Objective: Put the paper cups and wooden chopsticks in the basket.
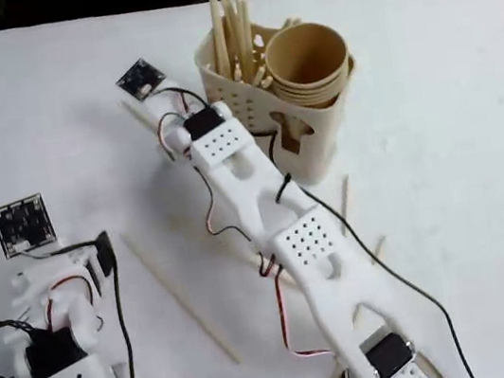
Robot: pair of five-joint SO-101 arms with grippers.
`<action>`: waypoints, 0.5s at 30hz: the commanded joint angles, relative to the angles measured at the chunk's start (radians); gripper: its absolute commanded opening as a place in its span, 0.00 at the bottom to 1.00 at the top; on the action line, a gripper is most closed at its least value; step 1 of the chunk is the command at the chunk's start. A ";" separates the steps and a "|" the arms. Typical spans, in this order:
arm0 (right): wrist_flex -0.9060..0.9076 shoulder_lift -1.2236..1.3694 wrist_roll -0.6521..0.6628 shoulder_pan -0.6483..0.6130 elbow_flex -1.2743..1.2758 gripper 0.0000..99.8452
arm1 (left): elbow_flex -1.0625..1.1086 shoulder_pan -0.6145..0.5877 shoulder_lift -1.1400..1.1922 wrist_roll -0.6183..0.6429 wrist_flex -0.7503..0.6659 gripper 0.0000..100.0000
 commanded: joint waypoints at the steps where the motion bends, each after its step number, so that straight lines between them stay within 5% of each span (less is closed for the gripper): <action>1: 0.124 -0.004 0.006 0.002 -0.072 0.02 | -0.006 -0.007 -0.012 -0.009 -0.012 0.29; 11: 0.496 0.004 0.118 -0.001 -0.222 0.02 | -0.006 -0.007 -0.012 -0.009 -0.014 0.29; 15: 0.510 0.005 0.135 0.007 -0.190 0.02 | -0.006 -0.007 -0.012 -0.009 -0.014 0.29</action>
